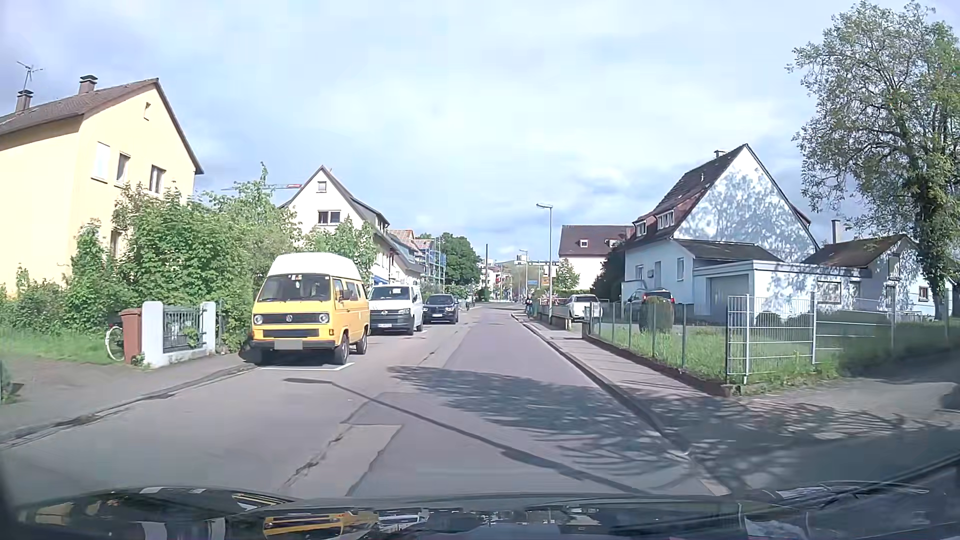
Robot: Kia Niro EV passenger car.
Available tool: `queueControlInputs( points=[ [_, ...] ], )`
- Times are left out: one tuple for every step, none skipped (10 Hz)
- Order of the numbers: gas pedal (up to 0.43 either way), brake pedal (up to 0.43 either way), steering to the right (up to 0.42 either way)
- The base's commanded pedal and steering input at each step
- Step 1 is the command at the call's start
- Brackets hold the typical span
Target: Follow the waypoints while adhering to traffic rules and regulations
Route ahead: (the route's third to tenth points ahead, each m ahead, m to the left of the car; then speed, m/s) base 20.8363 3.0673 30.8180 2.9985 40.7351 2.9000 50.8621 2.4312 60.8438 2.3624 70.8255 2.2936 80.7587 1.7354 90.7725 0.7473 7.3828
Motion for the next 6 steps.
queueControlInputs(
  points=[
    [0.039, 0.000, -0.002],
    [0.039, 0.000, -0.001],
    [0.039, 0.000, -0.001],
    [0.039, 0.000, -0.001],
    [0.039, 0.000, -0.001],
    [0.039, 0.000, 0.000]
  ],
)
